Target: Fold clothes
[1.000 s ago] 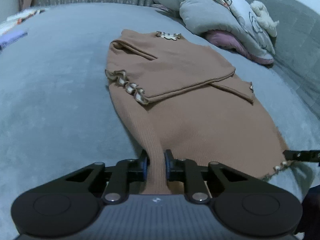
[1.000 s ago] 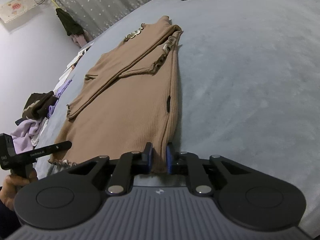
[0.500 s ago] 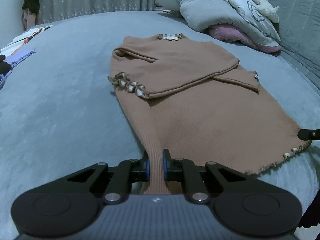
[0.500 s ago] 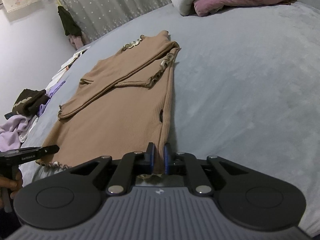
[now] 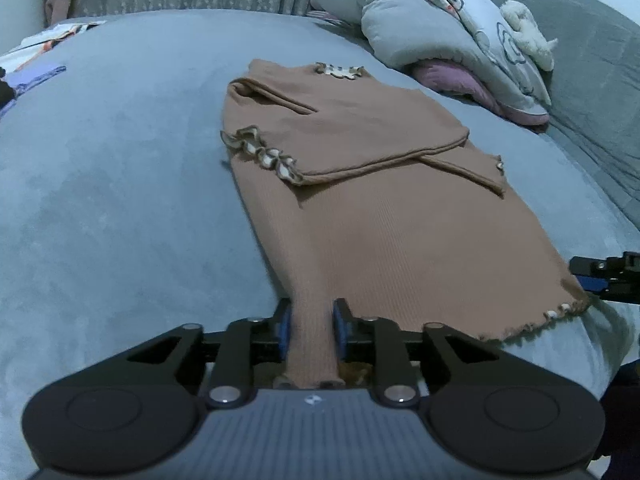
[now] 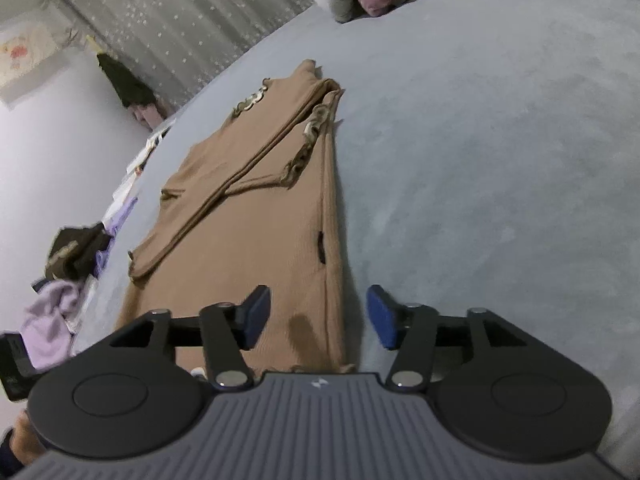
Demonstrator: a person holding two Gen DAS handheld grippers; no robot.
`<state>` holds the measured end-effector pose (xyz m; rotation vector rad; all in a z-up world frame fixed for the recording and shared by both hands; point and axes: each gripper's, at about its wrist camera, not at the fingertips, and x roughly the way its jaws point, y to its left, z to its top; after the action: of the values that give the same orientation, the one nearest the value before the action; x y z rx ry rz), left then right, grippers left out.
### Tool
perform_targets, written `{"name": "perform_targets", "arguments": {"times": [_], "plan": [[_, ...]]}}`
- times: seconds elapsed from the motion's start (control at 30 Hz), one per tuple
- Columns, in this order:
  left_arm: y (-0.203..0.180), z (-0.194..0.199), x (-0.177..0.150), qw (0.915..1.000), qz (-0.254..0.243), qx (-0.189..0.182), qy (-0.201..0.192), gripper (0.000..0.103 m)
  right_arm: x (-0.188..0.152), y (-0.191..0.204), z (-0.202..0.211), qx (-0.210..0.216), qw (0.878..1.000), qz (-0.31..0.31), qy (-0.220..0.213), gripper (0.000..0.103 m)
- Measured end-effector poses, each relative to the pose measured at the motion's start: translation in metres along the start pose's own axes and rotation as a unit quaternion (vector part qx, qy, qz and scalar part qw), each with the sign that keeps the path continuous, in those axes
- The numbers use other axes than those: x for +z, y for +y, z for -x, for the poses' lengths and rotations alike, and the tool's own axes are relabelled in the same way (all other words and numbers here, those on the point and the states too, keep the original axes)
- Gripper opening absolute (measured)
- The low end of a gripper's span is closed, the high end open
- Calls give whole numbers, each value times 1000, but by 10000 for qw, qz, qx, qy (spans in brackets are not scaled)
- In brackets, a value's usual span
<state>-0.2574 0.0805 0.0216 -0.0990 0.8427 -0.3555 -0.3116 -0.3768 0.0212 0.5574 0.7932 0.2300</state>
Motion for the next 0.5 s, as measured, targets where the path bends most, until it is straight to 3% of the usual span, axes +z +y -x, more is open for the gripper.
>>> {"name": "perform_targets", "arguments": {"times": [0.1,0.17,0.2,0.23,0.27,0.33,0.5], "plan": [[6,-2,1,9992,279,-274,7,43,-5,11,-4,-57,9997,231,16,67],[8,-1,2,9988,344,-353,64,40,-7,12,-4,12,9997,194,116,66],[10,-1,3,9985,391,-383,87,33,-7,11,-4,84,9998,108,165,65],[12,0,3,9981,440,-410,107,26,-7,7,-4,131,9997,-23,194,56],[17,-1,4,9972,566,-481,127,24,-7,2,-4,129,9996,-154,206,34],[28,-2,3,9936,911,-654,157,19,-8,-7,-3,126,9988,-418,230,11],[36,-2,6,9904,1172,-702,208,14,-5,-7,8,144,9989,-444,1,7]]}}
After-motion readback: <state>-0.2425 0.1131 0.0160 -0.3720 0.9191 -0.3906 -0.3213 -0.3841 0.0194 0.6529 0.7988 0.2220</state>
